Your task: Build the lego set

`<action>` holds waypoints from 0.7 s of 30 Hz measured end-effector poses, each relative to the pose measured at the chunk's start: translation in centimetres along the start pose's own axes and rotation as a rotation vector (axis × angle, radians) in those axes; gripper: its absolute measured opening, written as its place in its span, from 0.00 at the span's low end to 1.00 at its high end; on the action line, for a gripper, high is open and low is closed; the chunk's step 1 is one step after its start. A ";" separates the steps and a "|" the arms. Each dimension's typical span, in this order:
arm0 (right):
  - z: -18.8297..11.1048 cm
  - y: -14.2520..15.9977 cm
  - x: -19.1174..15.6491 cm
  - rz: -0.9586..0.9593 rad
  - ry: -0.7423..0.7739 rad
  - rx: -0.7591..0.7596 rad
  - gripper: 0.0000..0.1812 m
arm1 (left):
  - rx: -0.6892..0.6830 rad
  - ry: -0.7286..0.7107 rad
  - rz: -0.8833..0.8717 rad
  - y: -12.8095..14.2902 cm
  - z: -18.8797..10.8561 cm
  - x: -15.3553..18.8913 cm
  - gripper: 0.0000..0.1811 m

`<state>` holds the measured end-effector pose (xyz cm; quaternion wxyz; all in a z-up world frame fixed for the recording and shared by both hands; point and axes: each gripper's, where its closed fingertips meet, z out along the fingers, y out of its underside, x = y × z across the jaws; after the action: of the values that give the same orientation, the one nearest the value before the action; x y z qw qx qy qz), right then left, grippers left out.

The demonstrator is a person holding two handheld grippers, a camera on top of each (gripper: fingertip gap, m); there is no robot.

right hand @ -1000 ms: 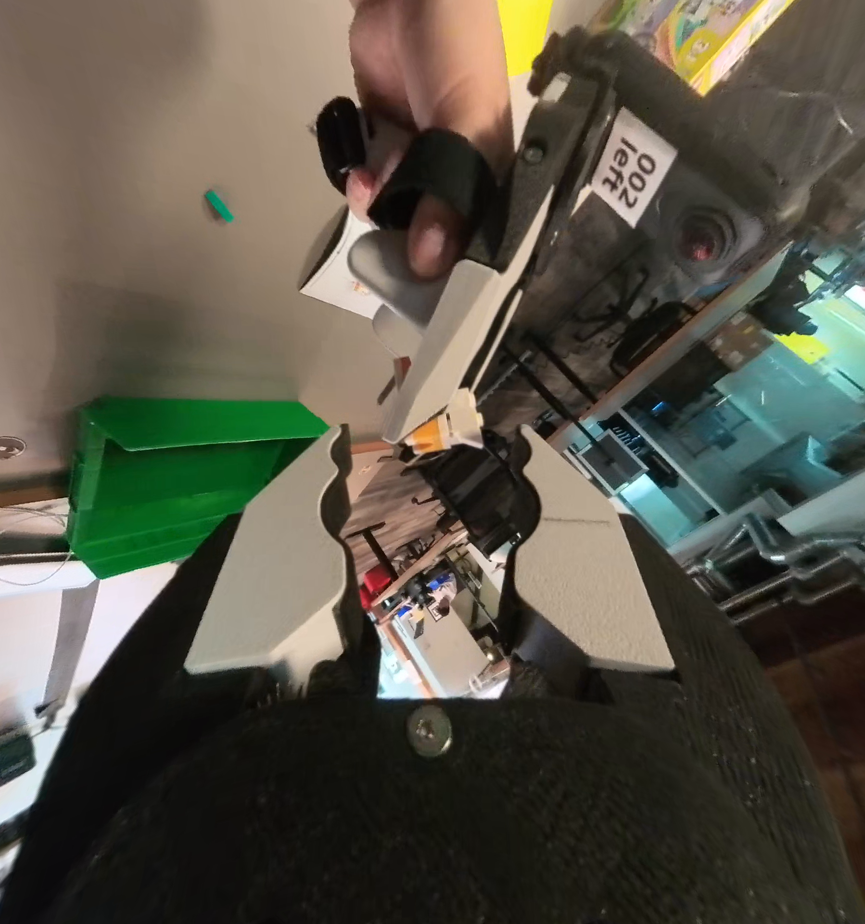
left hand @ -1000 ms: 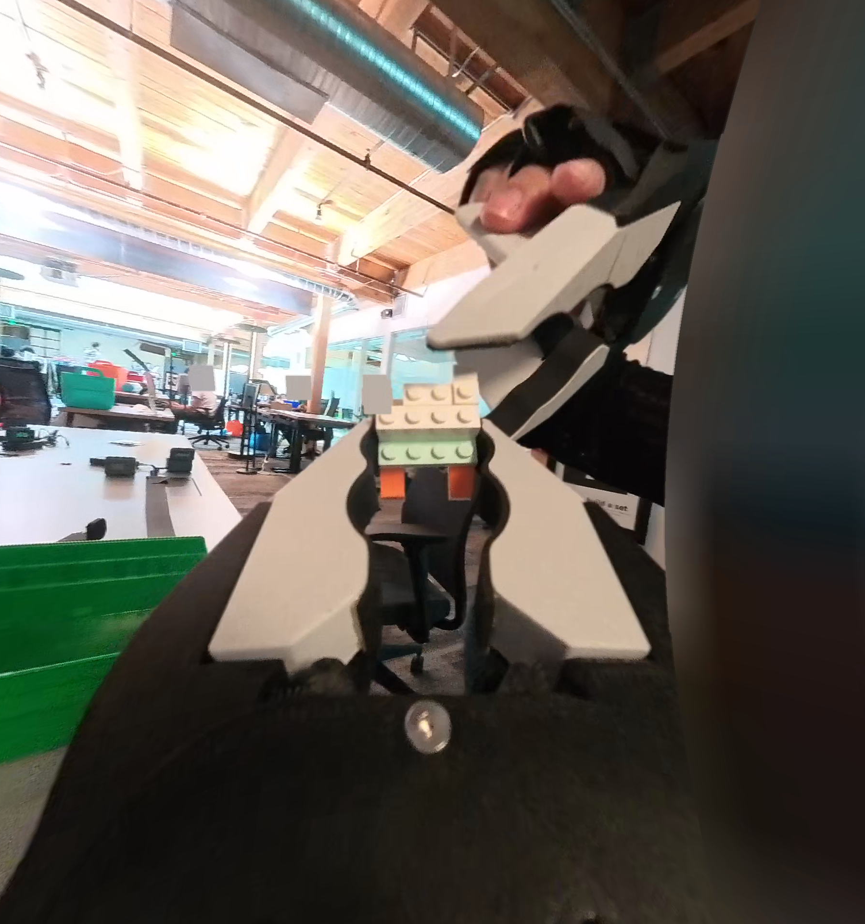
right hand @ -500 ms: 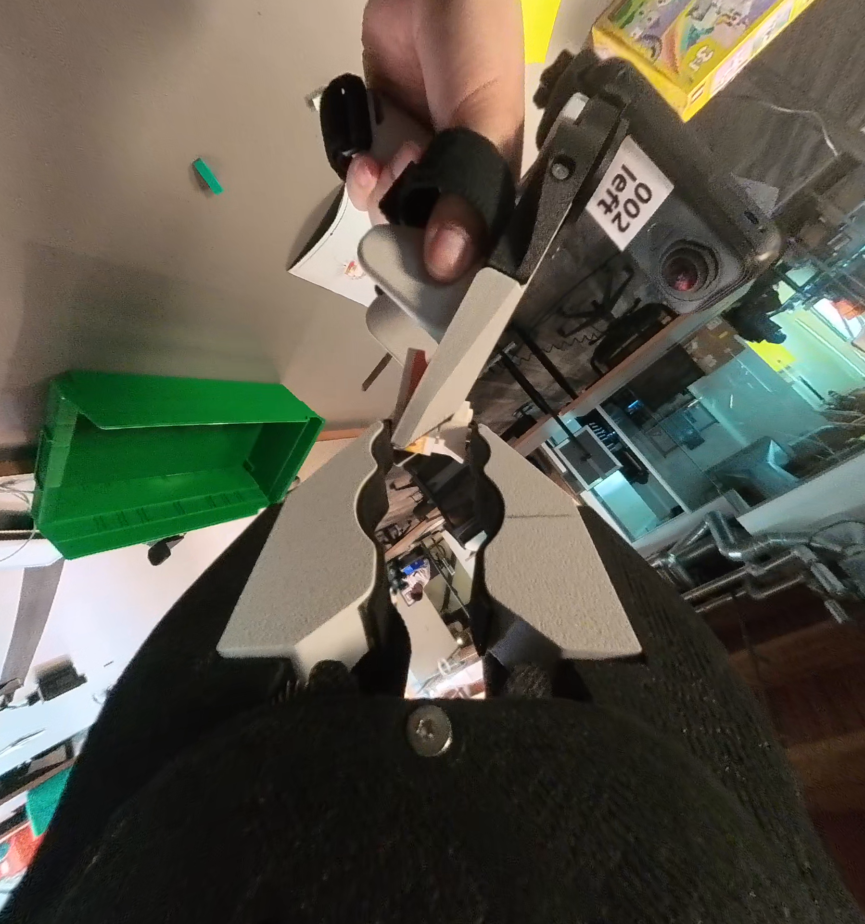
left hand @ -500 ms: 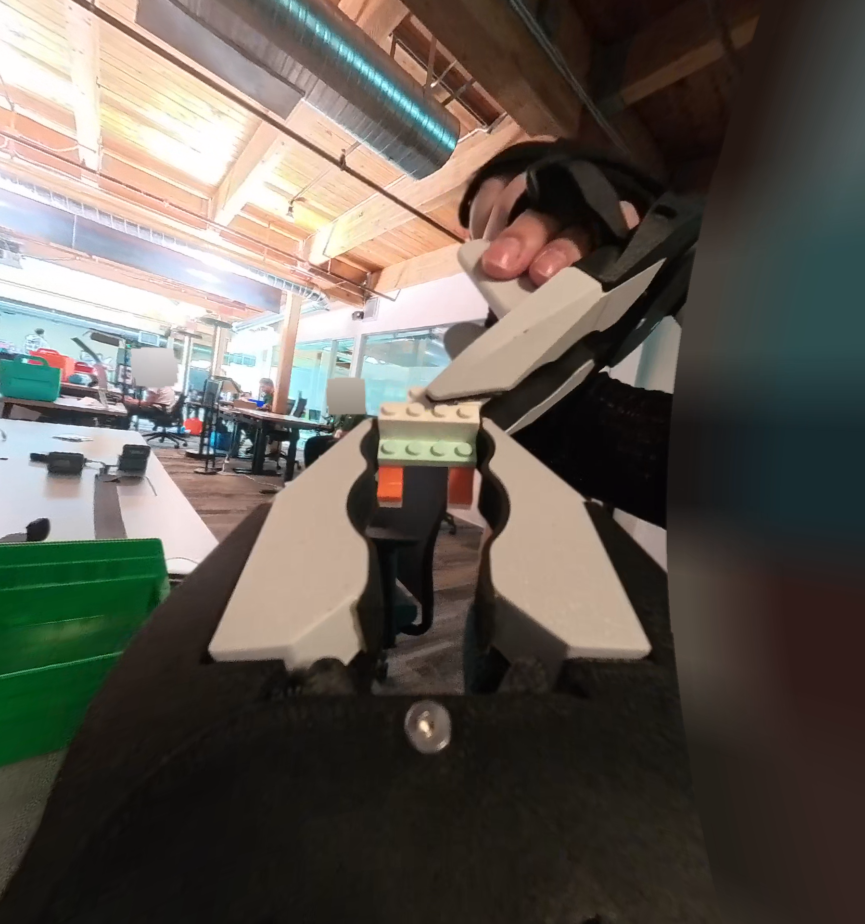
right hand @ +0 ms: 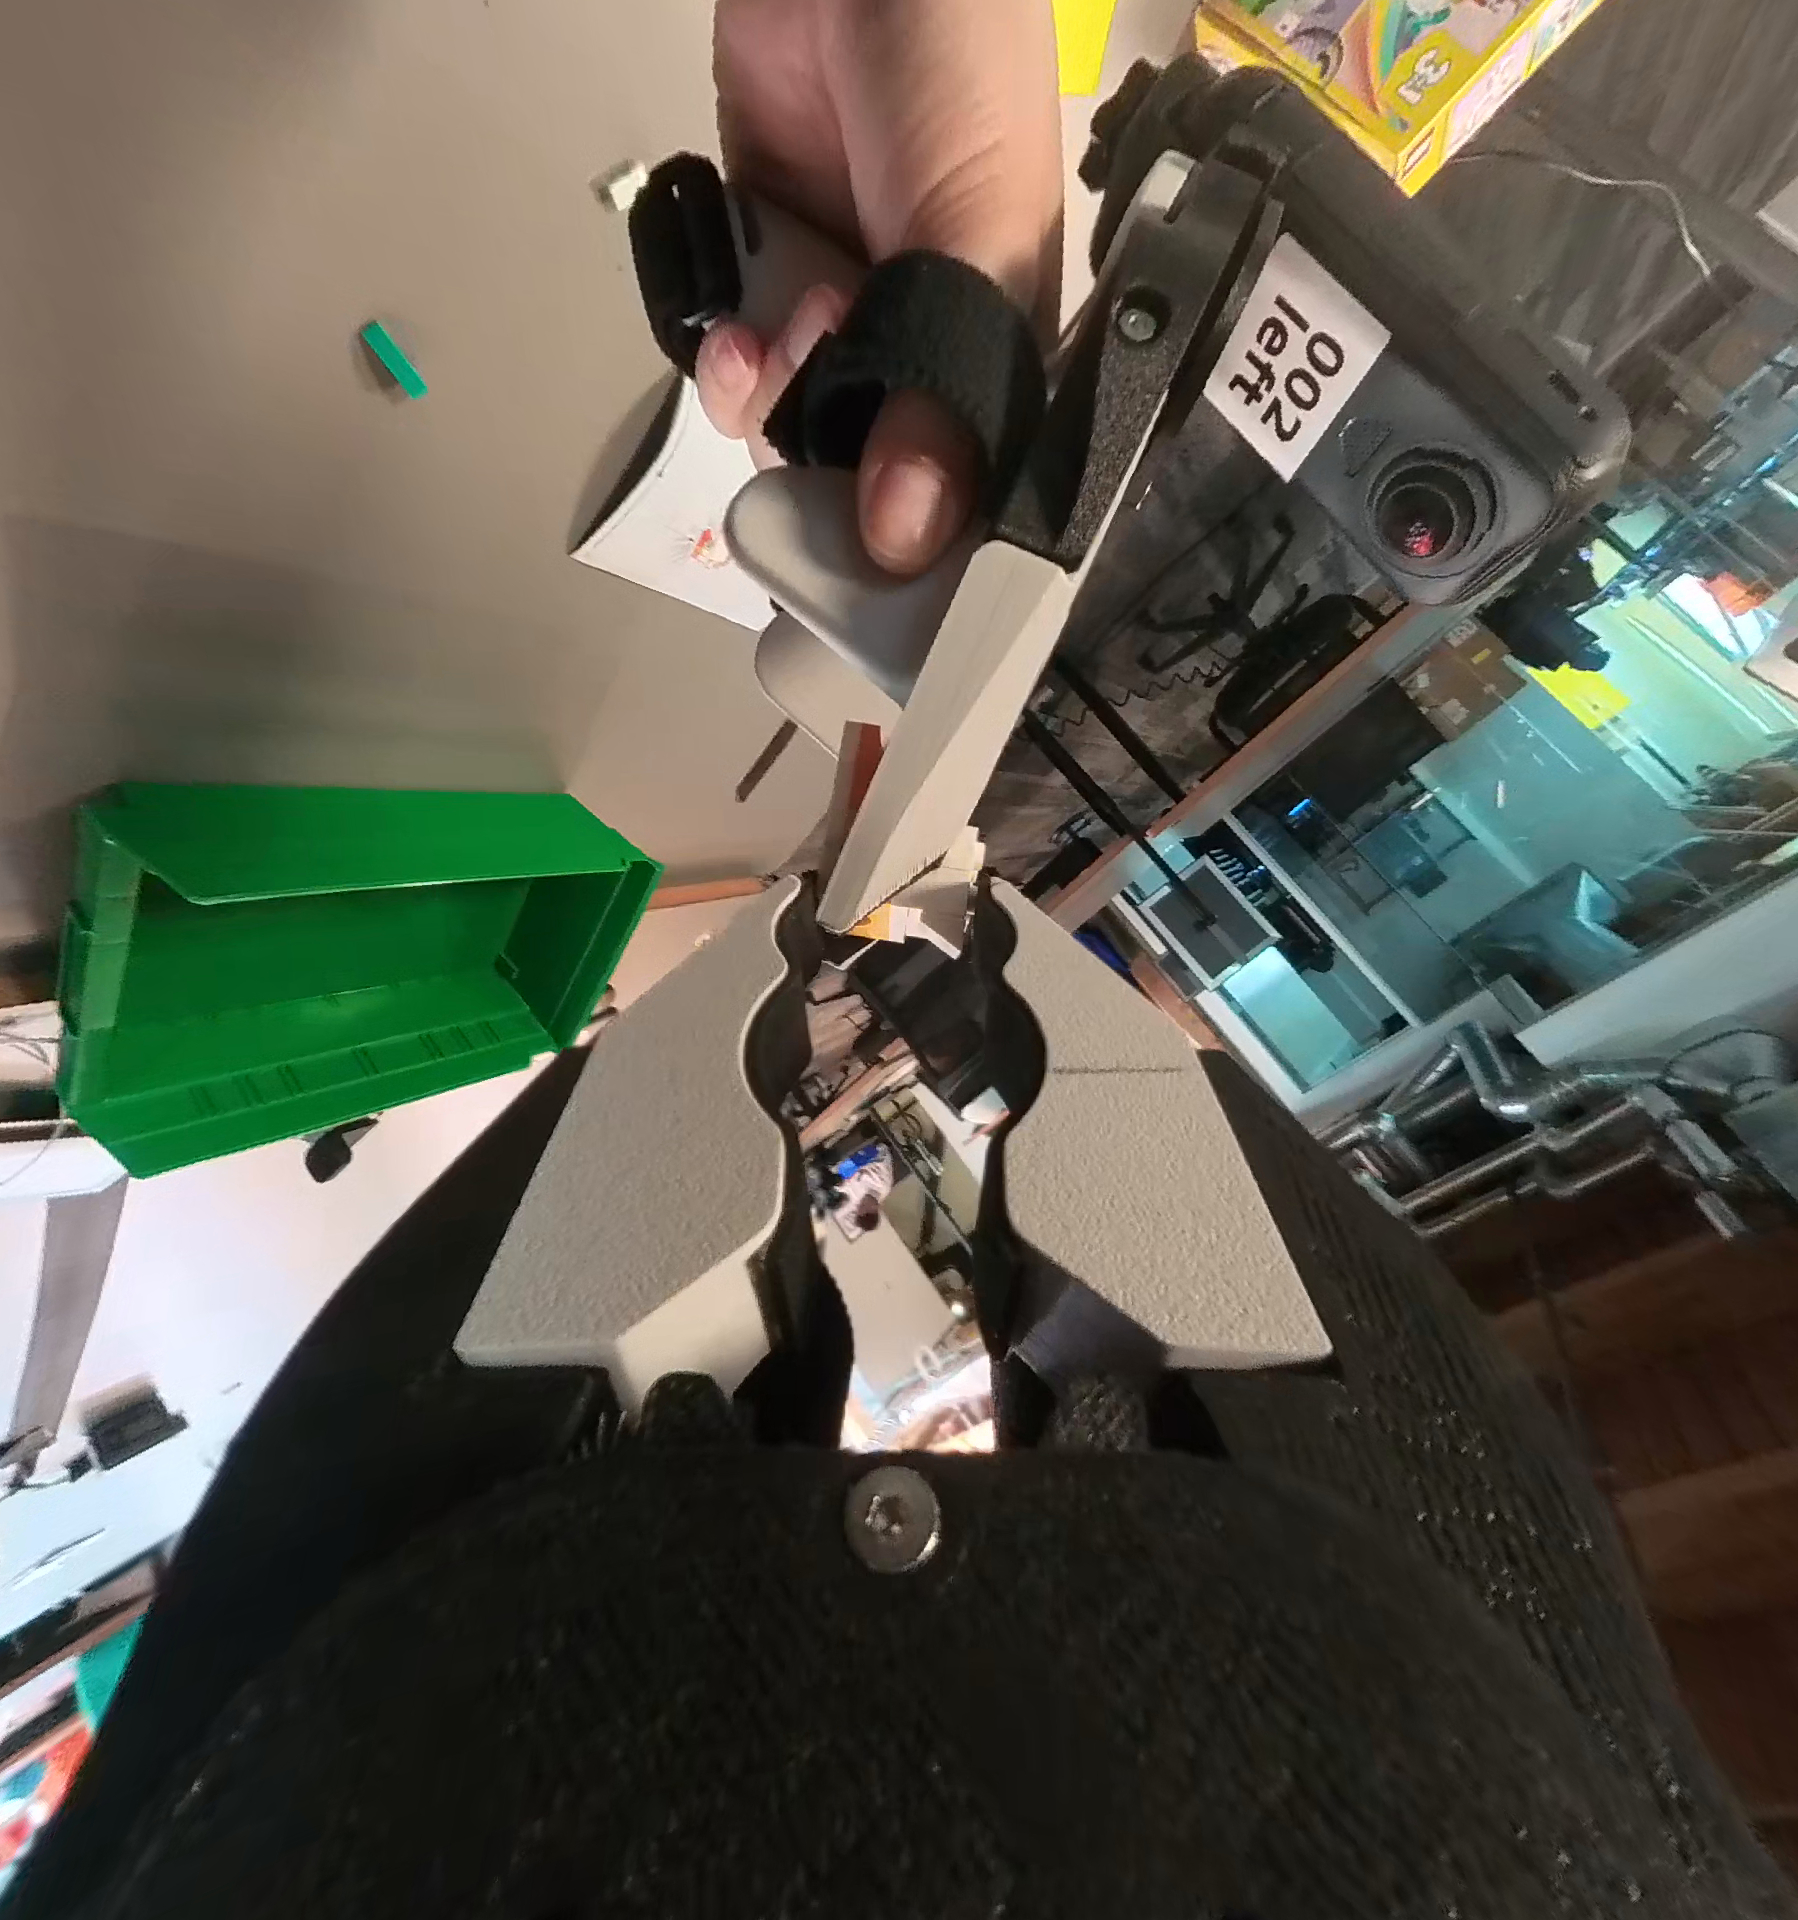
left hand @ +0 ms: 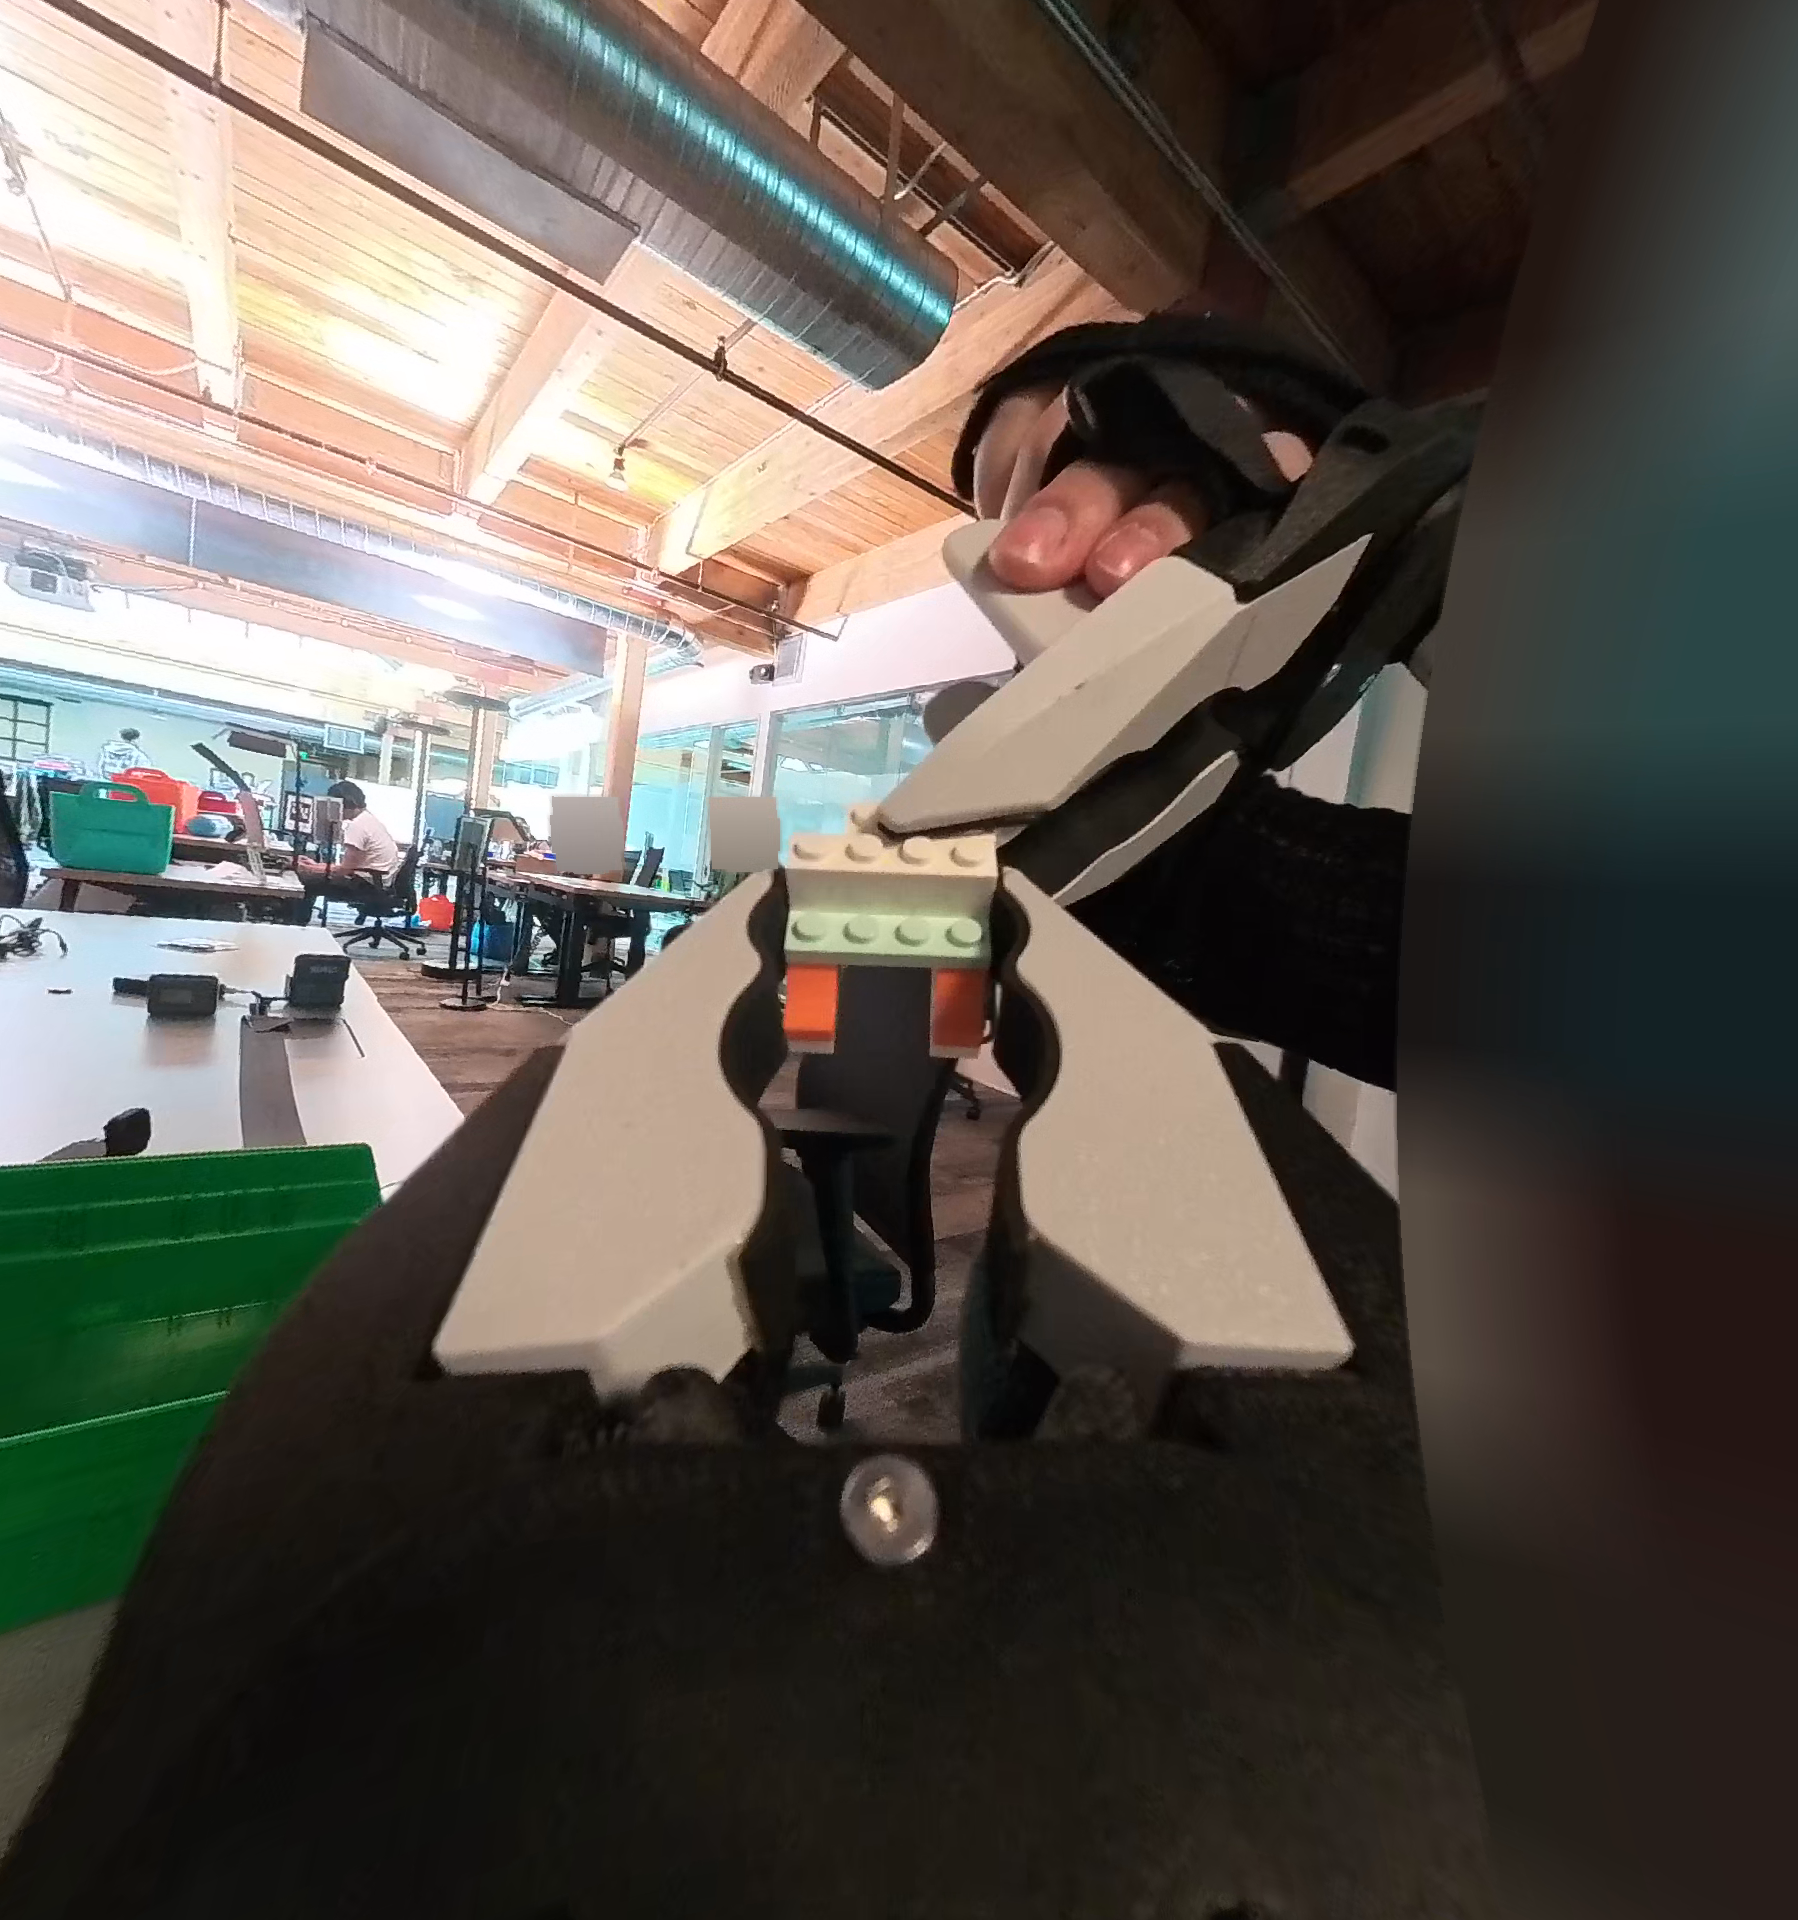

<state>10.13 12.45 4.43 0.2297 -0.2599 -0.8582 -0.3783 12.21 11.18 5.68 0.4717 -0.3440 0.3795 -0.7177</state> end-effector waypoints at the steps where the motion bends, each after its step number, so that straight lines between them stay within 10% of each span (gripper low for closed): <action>1: -0.1 -0.1 0.0 0.007 -0.003 0.003 0.15 | 0.001 0.004 0.001 0.0 0.0 0.1 0.20; 11: 0.2 -0.1 0.6 0.077 0.045 0.029 0.15 | 0.031 -0.016 0.045 -0.6 -0.3 -0.1 0.20; 15: 0.5 0.4 0.5 0.201 0.031 0.047 0.42 | 0.032 -0.043 0.074 -0.7 -0.5 -0.5 0.20; 21: 0.3 -0.2 0.0 0.350 0.090 0.192 0.42 | 0.059 -0.108 0.140 -1.6 -1.8 -1.1 0.20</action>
<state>9.97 12.62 4.15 0.3536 -0.3649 -0.8210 -0.2606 10.40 13.01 6.04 0.5504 -0.3409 0.3553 -0.6742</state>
